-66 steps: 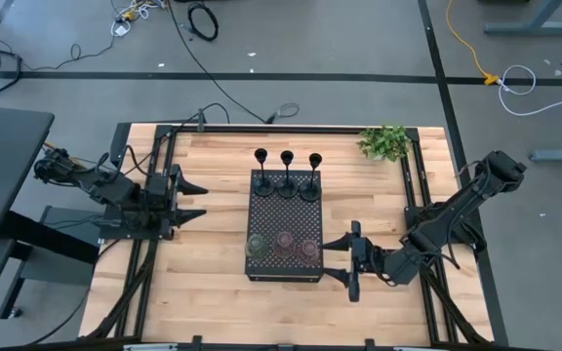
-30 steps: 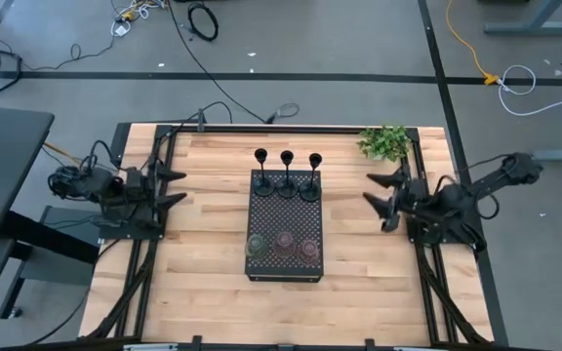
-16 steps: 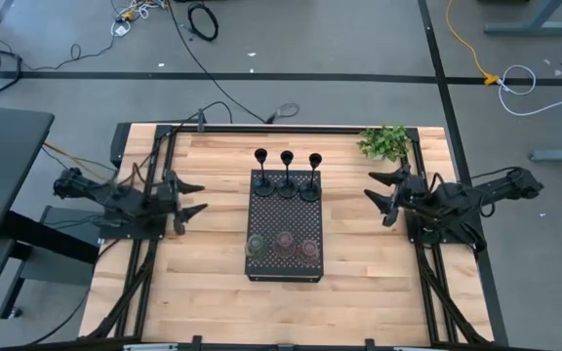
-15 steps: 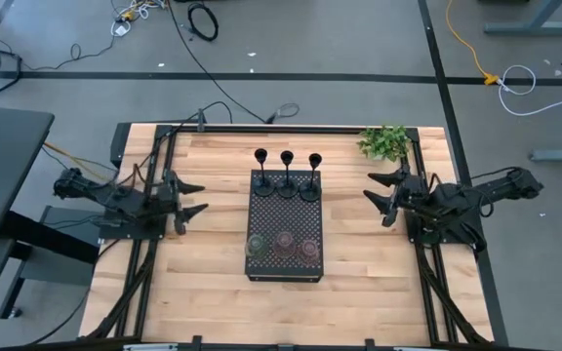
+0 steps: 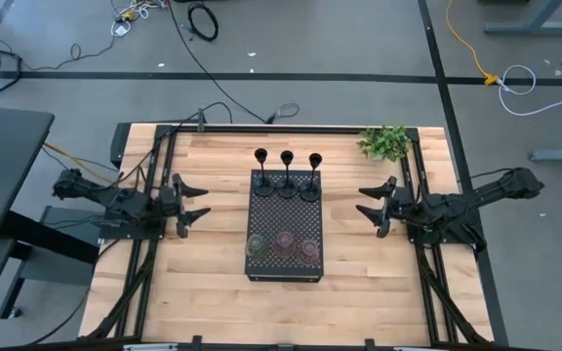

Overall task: Pick & Place candle stick holders
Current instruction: Return to Home Position

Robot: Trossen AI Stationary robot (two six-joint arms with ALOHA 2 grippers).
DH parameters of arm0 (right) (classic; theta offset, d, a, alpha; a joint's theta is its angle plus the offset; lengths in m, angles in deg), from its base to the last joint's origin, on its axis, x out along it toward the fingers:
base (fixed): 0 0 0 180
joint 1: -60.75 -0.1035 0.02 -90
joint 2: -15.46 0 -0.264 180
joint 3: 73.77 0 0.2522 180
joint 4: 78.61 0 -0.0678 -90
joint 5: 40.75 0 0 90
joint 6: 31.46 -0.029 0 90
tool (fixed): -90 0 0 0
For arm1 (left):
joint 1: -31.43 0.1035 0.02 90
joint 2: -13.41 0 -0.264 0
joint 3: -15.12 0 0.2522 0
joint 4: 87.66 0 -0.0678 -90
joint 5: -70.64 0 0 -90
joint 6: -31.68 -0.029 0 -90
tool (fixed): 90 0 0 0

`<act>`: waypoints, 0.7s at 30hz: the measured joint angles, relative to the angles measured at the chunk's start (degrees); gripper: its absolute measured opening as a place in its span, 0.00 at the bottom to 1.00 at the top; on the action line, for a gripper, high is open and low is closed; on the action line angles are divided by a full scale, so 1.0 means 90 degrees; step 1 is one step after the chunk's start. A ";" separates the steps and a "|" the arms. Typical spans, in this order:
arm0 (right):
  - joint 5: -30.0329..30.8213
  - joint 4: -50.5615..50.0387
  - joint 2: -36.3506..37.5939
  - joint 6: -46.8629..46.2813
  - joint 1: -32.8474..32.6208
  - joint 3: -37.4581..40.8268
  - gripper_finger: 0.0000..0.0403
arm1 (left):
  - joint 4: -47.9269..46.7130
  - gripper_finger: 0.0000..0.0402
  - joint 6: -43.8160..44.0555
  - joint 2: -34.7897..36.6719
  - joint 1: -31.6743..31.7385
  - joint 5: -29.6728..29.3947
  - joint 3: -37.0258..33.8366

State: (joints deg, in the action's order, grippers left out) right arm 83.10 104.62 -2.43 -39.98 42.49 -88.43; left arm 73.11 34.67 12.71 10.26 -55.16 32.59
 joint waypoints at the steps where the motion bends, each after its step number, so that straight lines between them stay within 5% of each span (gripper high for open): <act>1: -0.0025 0.0006 0.0000 -0.0008 0.0000 0.0000 0.65 | 0.0003 0.63 0.0101 0.0000 0.0001 0.0000 0.0000; 21: -0.0032 0.0005 0.0000 0.0020 0.0000 0.0000 0.65 | 0.0025 0.63 0.0266 -0.0001 0.0001 0.0003 -0.0005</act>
State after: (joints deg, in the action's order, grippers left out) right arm 82.81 104.67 -2.43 -39.80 42.49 -88.43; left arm 73.33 37.06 12.70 10.26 -55.13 32.54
